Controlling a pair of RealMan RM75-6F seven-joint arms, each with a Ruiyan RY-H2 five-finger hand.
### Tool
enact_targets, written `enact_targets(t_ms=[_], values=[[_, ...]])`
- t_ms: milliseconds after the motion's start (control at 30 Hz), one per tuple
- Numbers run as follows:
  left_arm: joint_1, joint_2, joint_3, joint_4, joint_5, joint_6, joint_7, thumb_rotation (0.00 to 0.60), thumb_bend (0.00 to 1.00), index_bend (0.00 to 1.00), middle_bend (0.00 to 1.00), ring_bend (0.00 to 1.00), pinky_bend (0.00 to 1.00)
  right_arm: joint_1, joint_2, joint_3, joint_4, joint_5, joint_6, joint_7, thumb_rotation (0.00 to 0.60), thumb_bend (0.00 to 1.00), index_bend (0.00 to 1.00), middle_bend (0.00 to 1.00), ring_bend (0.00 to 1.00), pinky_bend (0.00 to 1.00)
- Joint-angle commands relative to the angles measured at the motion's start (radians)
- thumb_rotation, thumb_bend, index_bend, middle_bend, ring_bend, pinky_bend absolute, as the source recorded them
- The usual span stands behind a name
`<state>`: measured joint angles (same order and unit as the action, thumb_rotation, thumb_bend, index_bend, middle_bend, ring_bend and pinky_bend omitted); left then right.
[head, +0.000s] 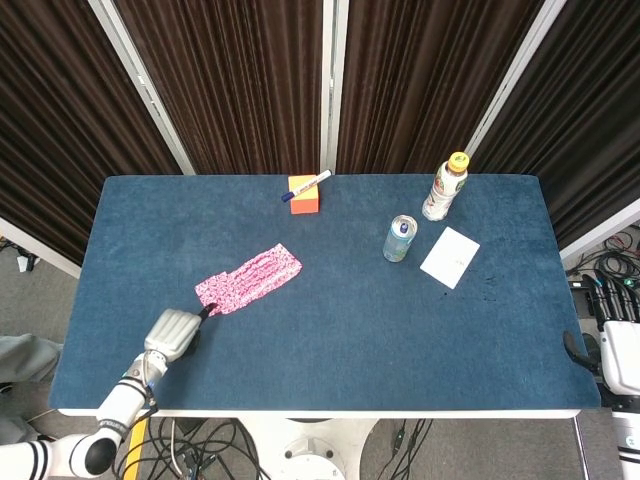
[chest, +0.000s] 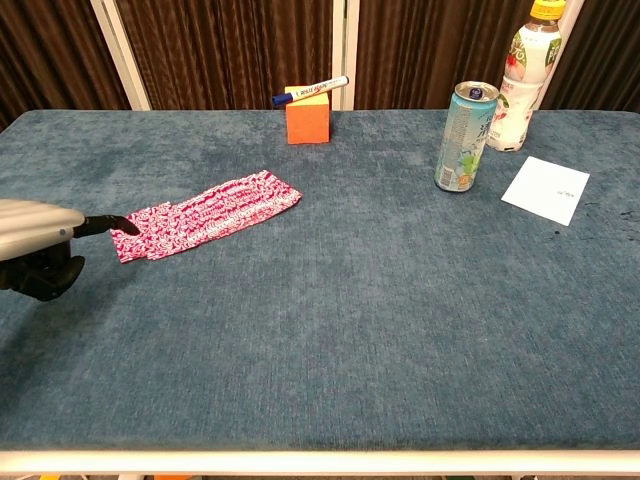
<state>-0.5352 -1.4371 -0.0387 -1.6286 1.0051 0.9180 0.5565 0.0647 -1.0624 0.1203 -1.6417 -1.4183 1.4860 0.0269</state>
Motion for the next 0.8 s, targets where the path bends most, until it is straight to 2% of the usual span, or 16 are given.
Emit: enact_targets(t_ms=[33, 467, 800], values=[[-0.026, -0.034, -0.004, 0.047, -0.053, -0.002, 0.043, 0.6, 0.75, 0.1, 0.98, 0.91, 0.94, -0.001, -0.001, 0.0, 0.007, 0.005, -0.003, 0.006, 0.6, 0.28, 0.0, 0.0, 0.0, 0.0], [-0.078, -0.08, 0.009, 0.121, -0.151, -0.033, 0.075, 0.6, 0.76, 0.1, 0.98, 0.91, 0.94, 0.004, -0.009, 0.0, 0.031, 0.013, -0.019, 0.019, 0.6, 0.28, 0.0, 0.0, 0.0, 0.0], [-0.101, -0.072, 0.013, 0.182, -0.217, -0.045, 0.066, 0.6, 0.76, 0.1, 0.98, 0.91, 0.93, 0.008, -0.013, 0.001, 0.037, 0.021, -0.028, 0.018, 0.6, 0.28, 0.0, 0.0, 0.0, 0.0]])
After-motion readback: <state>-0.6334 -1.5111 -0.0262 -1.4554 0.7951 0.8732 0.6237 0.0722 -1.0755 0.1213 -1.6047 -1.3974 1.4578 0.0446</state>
